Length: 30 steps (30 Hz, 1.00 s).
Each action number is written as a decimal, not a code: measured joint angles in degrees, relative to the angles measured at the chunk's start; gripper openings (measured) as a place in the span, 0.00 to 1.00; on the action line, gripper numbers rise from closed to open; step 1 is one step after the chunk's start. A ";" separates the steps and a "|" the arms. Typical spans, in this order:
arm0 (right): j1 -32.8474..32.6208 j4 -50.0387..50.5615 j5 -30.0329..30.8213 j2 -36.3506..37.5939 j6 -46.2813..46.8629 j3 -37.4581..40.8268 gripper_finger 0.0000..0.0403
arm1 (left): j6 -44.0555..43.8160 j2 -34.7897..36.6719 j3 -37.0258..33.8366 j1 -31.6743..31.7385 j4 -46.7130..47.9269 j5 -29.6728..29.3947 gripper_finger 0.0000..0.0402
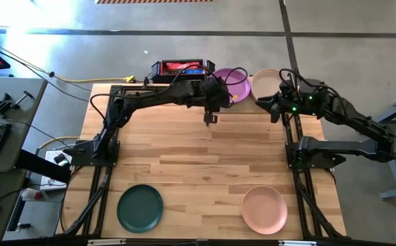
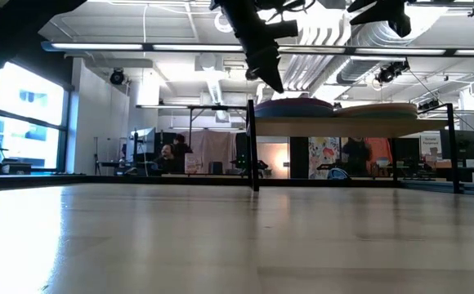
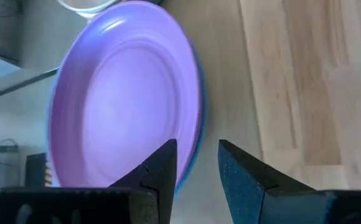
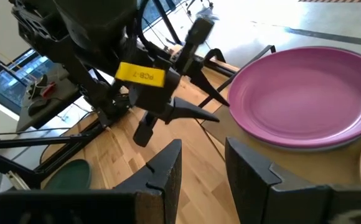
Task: Place and stack plates onto a shelf
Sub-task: Stack the purple plate on top of the blue stacked plates on the shelf
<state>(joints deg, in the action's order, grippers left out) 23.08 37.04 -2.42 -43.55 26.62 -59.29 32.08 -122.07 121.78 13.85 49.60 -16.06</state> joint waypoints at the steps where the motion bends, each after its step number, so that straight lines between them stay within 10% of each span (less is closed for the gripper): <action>1: -0.01 0.13 0.00 0.00 0.23 0.00 0.26 | -0.44 -0.24 0.00 0.00 -0.09 0.71 0.26; 30: -0.01 0.52 0.04 0.01 0.35 0.00 0.26 | -2.72 -0.86 0.00 -1.38 -3.35 -1.41 0.26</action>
<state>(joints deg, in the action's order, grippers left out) 23.07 37.56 -2.37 -43.54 26.97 -59.29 29.35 -122.93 121.78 12.47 46.24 -17.48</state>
